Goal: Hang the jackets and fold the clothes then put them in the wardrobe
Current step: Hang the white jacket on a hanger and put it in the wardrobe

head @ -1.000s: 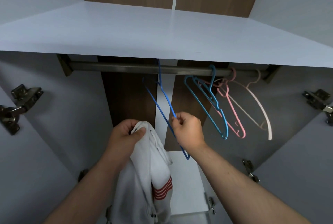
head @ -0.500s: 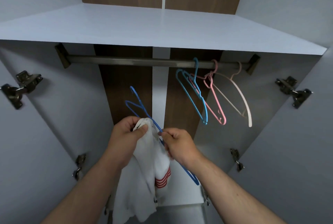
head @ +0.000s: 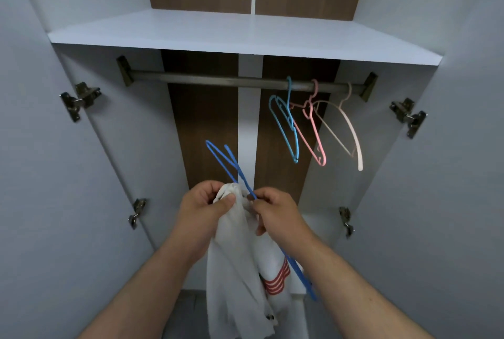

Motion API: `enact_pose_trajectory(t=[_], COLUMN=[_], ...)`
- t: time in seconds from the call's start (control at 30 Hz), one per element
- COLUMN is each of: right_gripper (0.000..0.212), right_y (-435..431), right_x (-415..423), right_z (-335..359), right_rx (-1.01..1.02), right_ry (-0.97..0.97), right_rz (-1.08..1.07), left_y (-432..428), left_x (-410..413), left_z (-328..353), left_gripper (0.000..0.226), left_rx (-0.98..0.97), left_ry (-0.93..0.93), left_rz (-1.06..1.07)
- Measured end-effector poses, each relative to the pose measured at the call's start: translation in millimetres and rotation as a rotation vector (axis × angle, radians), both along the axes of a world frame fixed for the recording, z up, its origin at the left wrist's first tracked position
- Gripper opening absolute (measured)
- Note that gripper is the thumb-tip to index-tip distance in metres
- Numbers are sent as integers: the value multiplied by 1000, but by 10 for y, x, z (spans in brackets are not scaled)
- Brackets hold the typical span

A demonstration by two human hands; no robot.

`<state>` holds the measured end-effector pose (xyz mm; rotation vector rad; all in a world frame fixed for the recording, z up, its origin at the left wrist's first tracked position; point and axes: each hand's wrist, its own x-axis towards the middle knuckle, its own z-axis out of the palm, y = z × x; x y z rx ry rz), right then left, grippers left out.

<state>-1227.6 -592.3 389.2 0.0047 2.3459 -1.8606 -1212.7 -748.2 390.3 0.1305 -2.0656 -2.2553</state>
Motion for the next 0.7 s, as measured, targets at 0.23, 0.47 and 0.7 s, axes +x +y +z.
enact_pose_trajectory(t=[0.23,0.47,0.7], right_gripper=[21,15,27], right_y=[54,-108,-388], right_x=[374,931,1578], right_z=[151,316,387], right_rx=[2,-30,-229], right_ry=[42,49,6], right_rz=[-72,37,-41], left_y=[17,-35,-319], left_x=[398,809,1327], left_z=[159,231,166], left_gripper=[4,20,24], left_rx=[33,137,276], left_ry=[39,26,-7], left_rz=[-7,-88,-258])
